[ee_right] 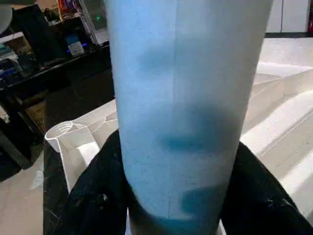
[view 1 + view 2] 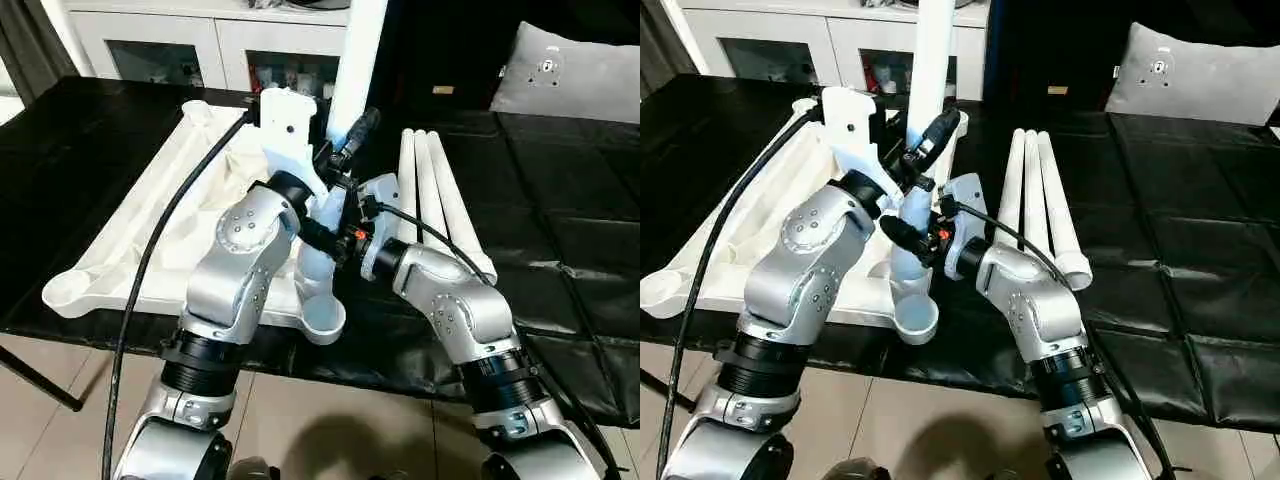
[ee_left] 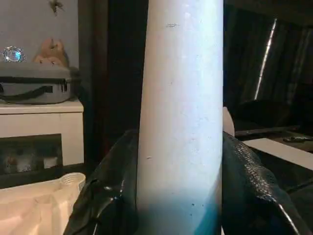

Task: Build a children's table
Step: Move to table

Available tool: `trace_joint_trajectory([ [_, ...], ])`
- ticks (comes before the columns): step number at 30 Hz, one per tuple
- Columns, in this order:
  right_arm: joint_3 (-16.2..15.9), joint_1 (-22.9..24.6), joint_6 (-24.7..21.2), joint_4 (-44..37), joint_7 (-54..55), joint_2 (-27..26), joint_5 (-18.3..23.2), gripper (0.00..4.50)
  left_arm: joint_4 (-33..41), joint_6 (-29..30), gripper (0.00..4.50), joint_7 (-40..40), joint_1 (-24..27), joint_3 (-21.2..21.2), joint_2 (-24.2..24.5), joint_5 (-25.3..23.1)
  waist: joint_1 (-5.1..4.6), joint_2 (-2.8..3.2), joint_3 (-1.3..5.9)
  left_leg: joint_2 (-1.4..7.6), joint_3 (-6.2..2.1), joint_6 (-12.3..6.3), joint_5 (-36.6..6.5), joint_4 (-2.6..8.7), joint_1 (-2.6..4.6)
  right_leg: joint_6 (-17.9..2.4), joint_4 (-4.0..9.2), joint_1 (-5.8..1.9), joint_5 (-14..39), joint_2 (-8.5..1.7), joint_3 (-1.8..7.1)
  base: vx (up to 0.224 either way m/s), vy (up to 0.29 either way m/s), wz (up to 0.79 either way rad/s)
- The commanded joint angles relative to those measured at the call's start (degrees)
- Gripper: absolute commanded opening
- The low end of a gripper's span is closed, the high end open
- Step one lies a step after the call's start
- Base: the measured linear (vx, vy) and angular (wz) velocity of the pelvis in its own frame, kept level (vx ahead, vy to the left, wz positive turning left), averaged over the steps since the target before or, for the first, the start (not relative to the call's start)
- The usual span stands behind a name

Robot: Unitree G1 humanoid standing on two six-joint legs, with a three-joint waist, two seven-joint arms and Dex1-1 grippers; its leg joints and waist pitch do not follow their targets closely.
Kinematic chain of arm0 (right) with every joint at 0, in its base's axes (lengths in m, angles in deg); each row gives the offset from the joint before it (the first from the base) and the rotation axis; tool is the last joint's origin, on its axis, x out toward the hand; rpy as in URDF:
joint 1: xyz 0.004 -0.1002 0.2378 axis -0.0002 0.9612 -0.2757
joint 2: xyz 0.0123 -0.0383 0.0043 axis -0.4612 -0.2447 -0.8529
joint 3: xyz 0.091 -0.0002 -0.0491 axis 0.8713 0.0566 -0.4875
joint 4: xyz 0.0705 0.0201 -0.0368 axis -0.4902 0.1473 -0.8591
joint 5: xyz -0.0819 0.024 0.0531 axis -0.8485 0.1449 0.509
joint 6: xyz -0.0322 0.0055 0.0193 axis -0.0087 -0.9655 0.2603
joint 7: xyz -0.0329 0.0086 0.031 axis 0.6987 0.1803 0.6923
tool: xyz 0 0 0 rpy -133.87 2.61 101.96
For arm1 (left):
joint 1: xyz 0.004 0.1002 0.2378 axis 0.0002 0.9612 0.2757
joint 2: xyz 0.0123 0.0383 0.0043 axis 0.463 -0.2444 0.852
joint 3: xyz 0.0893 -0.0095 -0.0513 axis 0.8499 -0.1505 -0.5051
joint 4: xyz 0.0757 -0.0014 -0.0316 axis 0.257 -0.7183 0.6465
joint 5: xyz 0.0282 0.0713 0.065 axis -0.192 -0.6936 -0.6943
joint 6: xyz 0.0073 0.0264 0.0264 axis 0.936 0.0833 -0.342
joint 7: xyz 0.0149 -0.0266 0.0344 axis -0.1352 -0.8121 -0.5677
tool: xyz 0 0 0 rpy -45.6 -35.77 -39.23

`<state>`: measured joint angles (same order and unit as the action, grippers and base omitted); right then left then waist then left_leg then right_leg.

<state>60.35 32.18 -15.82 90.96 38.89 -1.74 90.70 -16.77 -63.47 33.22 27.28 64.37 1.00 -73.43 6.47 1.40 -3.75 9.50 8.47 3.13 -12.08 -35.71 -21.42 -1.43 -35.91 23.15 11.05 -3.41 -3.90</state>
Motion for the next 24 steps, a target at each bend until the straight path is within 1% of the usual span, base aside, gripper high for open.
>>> trace_joint_trajectory([
  [1, 0.6, -0.4, -1.2, 0.3, -0.6, -0.1, 0.7, 2.69, 2.0, -0.2, 1.79, 0.7, -0.1, 0.5, -0.4, -0.1, 0.03, -0.57, 4.45, 3.22, -0.72, -1.22, -2.7, 4.24, 0.02, -10.6, 3.78, -3.67, 5.2, -5.14, 3.26, 0.000, 0.000, 0.00],
  [2, 0.5, -0.4, -1.1, 0.2, -0.5, -0.1, 0.5, 2.69, 2.0, -0.3, 1.79, 0.7, -0.1, 0.5, -0.4, -0.1, 0.03, -0.57, 4.46, 3.23, -0.71, -1.23, -2.5, 4.22, 0.00, -10.6, 3.73, -3.68, 5.0, -5.15, 3.28, 0.000, 0.000, 0.00],
  [3, 0.3, -0.4, -0.7, 0.1, 0.0, -0.1, -0.1, 2.96, 2.0, -0.3, 1.79, 0.8, -0.1, 0.6, -0.4, -0.3, 0.07, -0.54, 4.44, 3.25, -0.71, -1.23, -2.4, 4.23, 0.00, -10.7, 3.77, -3.64, 5.0, -5.19, 3.26, 0.000, 0.000, 0.00],
  [4, 0.1, -0.3, -0.5, 0.1, 0.2, 0.0, -0.5, 3.03, 2.0, -0.4, 1.79, 0.8, -0.1, 0.6, -0.3, -0.4, 0.04, -0.54, 4.45, 3.26, -0.74, -1.16, -2.4, 4.24, 0.00, -10.7, 3.72, -3.65, 4.9, -5.17, 3.24, 0.000, 0.000, 0.00],
  [6, 0.0, -0.4, -0.2, 0.3, 0.3, 0.1, -1.0, 3.11, 1.9, -0.7, 1.79, 0.9, -0.2, 0.6, -0.3, -0.7, 0.03, -0.55, 4.41, 3.22, -0.72, -1.08, -2.6, 4.26, -0.02, -10.7, 3.76, -3.66, 5.1, -5.15, 3.23, 0.000, 0.000, 0.00],
  [7, 0.1, -0.5, 0.0, 0.5, 0.6, 0.1, -1.3, 3.23, 1.7, -0.9, 1.79, 0.9, -0.3, 0.7, -0.3, -0.9, 0.04, -0.52, 4.40, 3.26, -0.72, -1.00, -2.9, 4.27, 0.01, -10.6, 3.85, -3.66, 5.6, -5.22, 3.27, 0.000, 0.000, 0.00],
  [11, 0.4, -0.5, 0.1, 0.7, 0.5, -0.1, -0.8, 3.34, 1.8, -1.0, 1.79, 1.2, -0.3, 0.9, 0.0, -1.3, 0.06, -0.49, 4.43, 3.25, -0.74, -0.90, -3.0, 4.27, 0.03, -10.5, 3.84, -3.65, 5.6, -5.22, 3.26, 0.000, 0.000, 0.00],
  [12, 0.4, -0.5, 0.0, 0.6, 0.5, -0.1, -0.8, 3.01, 1.9, -0.9, 1.79, 1.2, -0.3, 0.9, 0.0, -1.4, 0.04, -0.49, 4.43, 3.27, -0.75, -0.90, -2.9, 4.29, 0.04, -10.5, 3.77, -3.63, 5.4, -5.18, 3.27, 0.000, 0.000, 0.00],
  [13, 0.3, -0.5, 0.1, 0.4, 0.5, -0.1, -0.8, 3.01, 1.9, -1.0, 1.79, 1.3, -0.2, 1.0, 0.1, -1.5, 0.04, -0.49, 4.44, 3.28, -0.75, -0.93, -2.8, 4.27, 0.04, -10.5, 3.76, -3.62, 5.1, -5.18, 3.27, 0.000, 0.000, 0.00],
  [14, 0.4, -0.4, 0.2, 0.5, 0.5, -0.1, -0.8, 2.94, 1.9, -1.2, 1.79, 1.4, -0.2, 1.1, 0.1, -1.7, 0.05, -0.35, 4.45, 3.28, -0.77, -0.92, -2.7, 4.27, 0.04, -10.6, 3.73, -3.62, 4.9, -5.18, 3.27, 0.000, 0.000, 0.00],
  [15, 0.4, -0.4, 0.3, 0.5, 0.4, -0.2, -0.9, 2.94, 1.8, -1.3, 1.79, 1.5, -0.2, 1.1, 0.1, -1.8, 0.02, -0.46, 4.42, 3.24, -0.72, -0.97, -2.8, 4.25, 0.03, -10.6, 3.78, -3.63, 4.9, -5.17, 3.28, 0.000, 0.000, 0.00],
  [18, 0.5, -0.4, 0.4, 0.7, 0.5, -0.3, -1.0, 2.56, 1.7, -1.4, 1.79, 1.7, -0.2, 1.1, 0.0, -2.1, 0.04, -0.44, 4.40, 3.28, -0.75, -0.88, -3.2, 4.31, 0.03, -10.5, 3.84, -3.66, 5.5, -5.21, 3.27, 0.000, 0.000, 0.00],
  [21, 0.6, -0.4, 0.4, 0.8, 0.5, -0.4, -0.9, 2.44, 1.7, -1.4, 1.79, 1.7, -0.1, 1.2, 0.0, -2.1, 0.03, -0.45, 4.40, 3.25, -0.74, -0.80, -3.3, 4.31, 0.01, -10.5, 3.83, -3.67, 5.6, -5.23, 3.28, 0.000, 0.000, 0.00],
  [23, 0.7, -0.3, 0.4, 0.9, 0.6, -0.4, -0.9, 2.07, 1.8, -1.3, 1.79, 1.7, 0.0, 1.3, -0.1, -2.1, 0.03, -0.46, 4.42, 3.27, -0.74, -0.81, -3.2, 4.30, 0.02, -10.5, 3.84, -3.64, 5.6, -5.21, 3.28, 0.000, 0.000, 0.00],
  [24, 0.7, -0.3, 0.4, 0.9, 0.6, -0.5, -0.9, 2.07, 1.9, -1.3, 1.79, 1.7, 0.1, 1.3, -0.1, -2.1, 0.04, -0.44, 4.43, 3.29, -0.77, -0.82, -3.1, 4.31, 0.03, -10.5, 3.79, -3.63, 5.3, -5.20, 3.26, 0.000, 0.000, 0.00],
])
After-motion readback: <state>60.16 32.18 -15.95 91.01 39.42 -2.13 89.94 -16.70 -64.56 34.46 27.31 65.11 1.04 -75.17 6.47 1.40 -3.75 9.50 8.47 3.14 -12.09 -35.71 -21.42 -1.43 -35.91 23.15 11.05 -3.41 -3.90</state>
